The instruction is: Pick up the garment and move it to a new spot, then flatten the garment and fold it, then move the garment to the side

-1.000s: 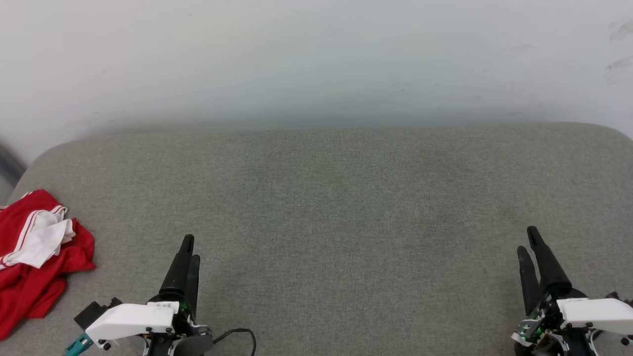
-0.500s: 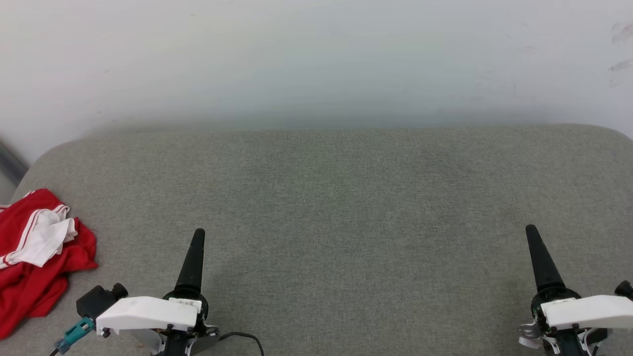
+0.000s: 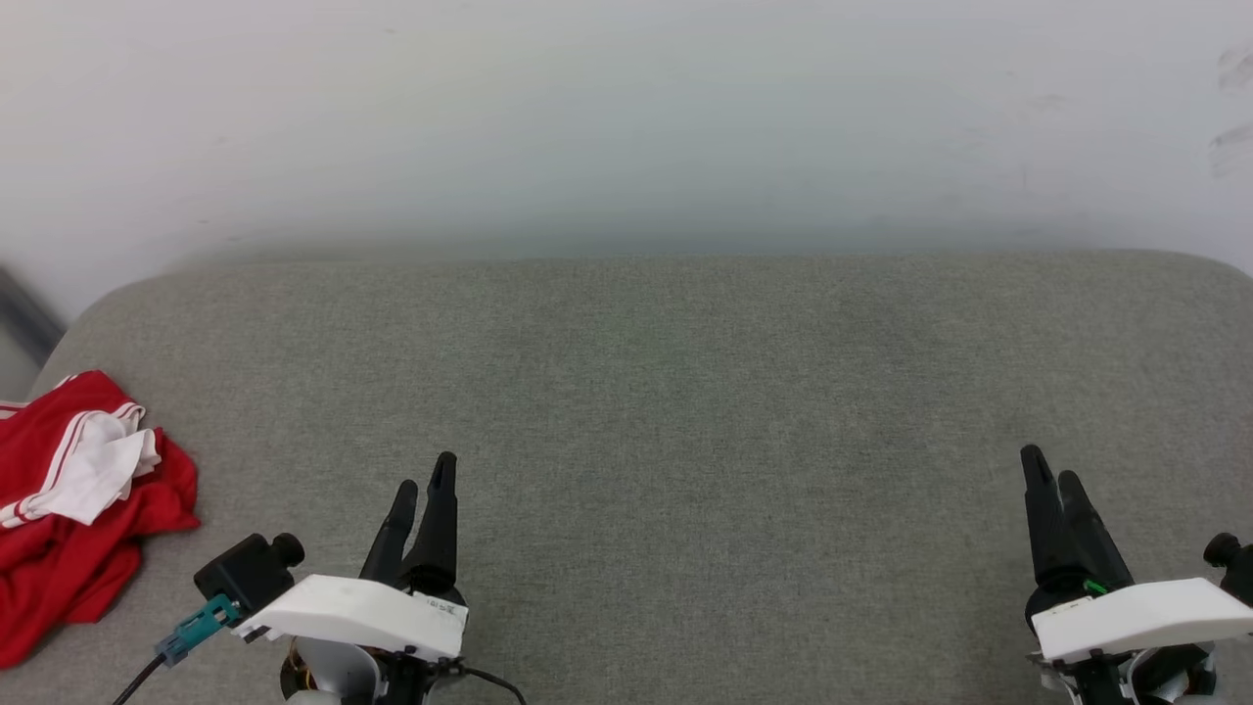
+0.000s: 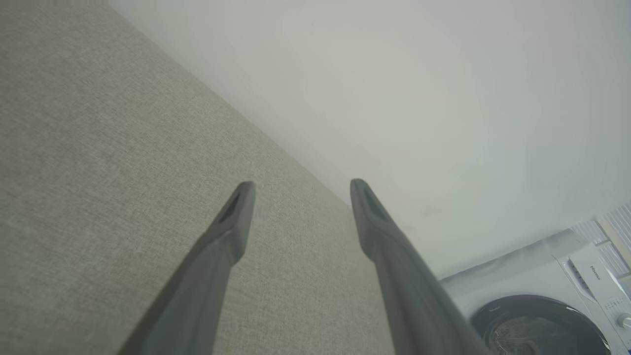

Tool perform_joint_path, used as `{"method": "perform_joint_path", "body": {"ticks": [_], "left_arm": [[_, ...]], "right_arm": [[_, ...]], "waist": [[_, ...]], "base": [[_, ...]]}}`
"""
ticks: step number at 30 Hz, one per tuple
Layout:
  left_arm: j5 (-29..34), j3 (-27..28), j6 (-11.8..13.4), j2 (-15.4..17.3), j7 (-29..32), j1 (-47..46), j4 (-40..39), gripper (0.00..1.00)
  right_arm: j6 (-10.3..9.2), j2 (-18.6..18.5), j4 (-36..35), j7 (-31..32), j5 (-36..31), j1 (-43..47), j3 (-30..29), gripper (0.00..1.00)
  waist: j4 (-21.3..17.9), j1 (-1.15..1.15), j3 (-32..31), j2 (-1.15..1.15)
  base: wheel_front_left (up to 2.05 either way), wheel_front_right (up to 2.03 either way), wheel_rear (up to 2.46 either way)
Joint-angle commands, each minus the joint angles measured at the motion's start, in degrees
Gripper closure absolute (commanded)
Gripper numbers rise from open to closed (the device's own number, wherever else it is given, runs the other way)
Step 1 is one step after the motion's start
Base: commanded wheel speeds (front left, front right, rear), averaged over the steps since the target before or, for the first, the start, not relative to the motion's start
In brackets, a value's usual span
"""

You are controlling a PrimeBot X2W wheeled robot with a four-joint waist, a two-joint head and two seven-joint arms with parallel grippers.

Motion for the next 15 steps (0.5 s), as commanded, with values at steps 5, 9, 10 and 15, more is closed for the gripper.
{"method": "perform_joint_path", "body": {"ticks": [5, 9, 10, 15], "left_arm": [[6.4, -1.1, 0.8, 0.2, -1.2, -1.2, -0.8, 0.0], [10.8, -1.7, 1.4, 0.4, -2.0, -1.3, -0.9, 0.0], [11.9, -1.9, 1.6, 0.5, -2.2, -1.3, -1.0, 0.0], [16.6, -2.7, 2.4, 1.0, -3.0, -1.5, -1.0, 0.0]], "right_arm": [[0.02, -0.4, -1.9, -0.1, -6.3, 0.2, 0.2, 0.0], [0.02, -0.4, -2.6, -0.1, -10.4, 0.5, 0.5, 0.0], [0.02, -0.4, -2.7, -0.1, -11.3, 0.5, 0.6, 0.0], [0.02, -0.3, -3.4, -0.3, -15.6, 0.8, 1.0, 0.0]], "waist": [[0.1, 0.0, -0.1, 0.0], [0.2, 0.0, 0.0, 0.0], [0.2, 0.0, 0.0, 0.0], [0.4, 0.0, -0.1, 0.0]], "base": [[0.0, 0.0, 0.0], [0.0, 0.0, 0.0], [0.0, 0.0, 0.0], [0.0, 0.0, 0.0]]}}
